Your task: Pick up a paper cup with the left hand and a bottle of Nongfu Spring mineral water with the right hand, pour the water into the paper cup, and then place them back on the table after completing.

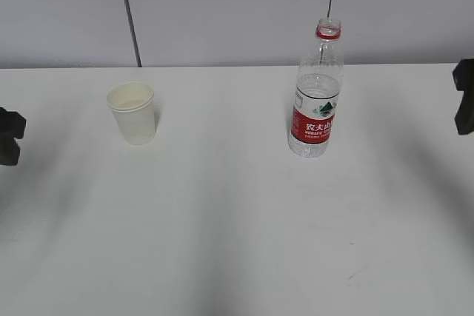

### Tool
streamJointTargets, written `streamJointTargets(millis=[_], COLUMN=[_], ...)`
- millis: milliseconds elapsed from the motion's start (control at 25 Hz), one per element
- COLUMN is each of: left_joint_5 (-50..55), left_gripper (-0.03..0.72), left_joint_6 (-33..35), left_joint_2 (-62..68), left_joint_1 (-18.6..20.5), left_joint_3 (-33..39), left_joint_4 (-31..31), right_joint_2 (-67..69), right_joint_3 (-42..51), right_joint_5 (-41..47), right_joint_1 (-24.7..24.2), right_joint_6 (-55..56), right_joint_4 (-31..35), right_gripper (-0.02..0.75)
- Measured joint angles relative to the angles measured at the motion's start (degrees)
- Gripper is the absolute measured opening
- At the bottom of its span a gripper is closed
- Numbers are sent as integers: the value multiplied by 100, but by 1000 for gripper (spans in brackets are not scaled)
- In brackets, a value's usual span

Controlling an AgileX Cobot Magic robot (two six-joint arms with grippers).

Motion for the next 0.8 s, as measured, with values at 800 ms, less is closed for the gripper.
streamJointTargets(millis=[800], left_joint_5=[3017], left_gripper=[427], left_joint_6=[1377], left_joint_2=[-44], left_joint_1=[0], left_joint_3=[-687], left_joint_4=[-894], right_joint_2=[-92], right_joint_3=[-95], right_joint_5=[813], right_joint_1=[0], right_joint_6=[-692], right_joint_4=[726], right_gripper=[554])
